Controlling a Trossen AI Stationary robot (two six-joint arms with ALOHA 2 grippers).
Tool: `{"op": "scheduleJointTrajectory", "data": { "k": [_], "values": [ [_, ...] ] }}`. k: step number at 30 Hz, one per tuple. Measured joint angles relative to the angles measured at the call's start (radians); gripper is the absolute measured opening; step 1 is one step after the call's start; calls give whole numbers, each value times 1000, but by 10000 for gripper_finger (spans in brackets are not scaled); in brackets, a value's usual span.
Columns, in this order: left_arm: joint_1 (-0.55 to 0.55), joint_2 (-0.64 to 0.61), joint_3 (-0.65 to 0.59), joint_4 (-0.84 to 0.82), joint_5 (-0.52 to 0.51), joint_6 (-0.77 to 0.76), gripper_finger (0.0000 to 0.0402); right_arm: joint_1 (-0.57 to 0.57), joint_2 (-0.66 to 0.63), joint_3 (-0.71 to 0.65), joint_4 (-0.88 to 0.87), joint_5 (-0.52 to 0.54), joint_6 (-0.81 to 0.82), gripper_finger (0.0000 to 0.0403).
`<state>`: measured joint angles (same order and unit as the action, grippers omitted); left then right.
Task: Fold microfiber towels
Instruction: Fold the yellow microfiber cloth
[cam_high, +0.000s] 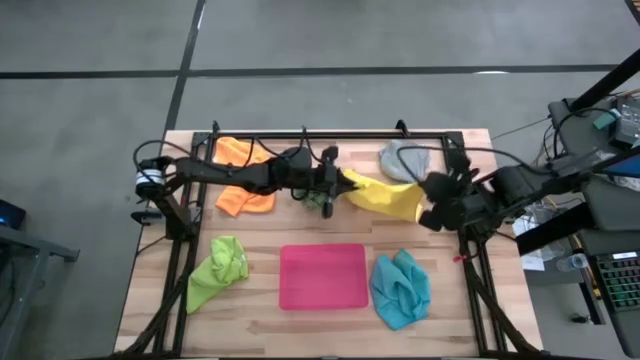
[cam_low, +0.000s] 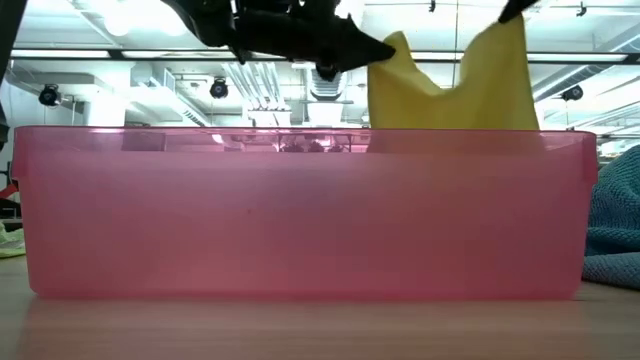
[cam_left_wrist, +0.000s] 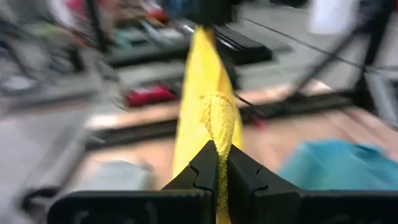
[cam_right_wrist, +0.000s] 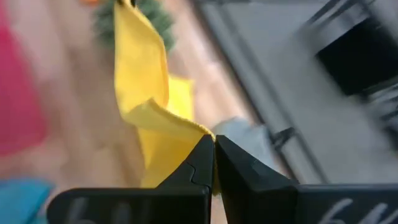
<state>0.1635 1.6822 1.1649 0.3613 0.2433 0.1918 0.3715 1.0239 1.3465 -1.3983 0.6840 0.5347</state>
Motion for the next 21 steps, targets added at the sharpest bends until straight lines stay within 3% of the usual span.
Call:
{"op": "scheduleJointTrajectory", "data": {
  "k": [3,7,14,19,21],
  "values": [
    [-18,-2,-1,-116,62,-1,0,23,20,-43,24,-99,43,8],
    [-44,-35,-3,-281,68,4,0,70,50,-105,90,-218,87,8],
    [-95,-80,-7,-490,92,32,0,158,105,-209,328,-329,148,8],
    [-108,-83,-7,-496,76,32,0,180,157,-249,356,-333,206,8],
    [-108,-81,-7,-468,-25,30,0,177,173,-267,340,-305,228,8]
  ]
}}
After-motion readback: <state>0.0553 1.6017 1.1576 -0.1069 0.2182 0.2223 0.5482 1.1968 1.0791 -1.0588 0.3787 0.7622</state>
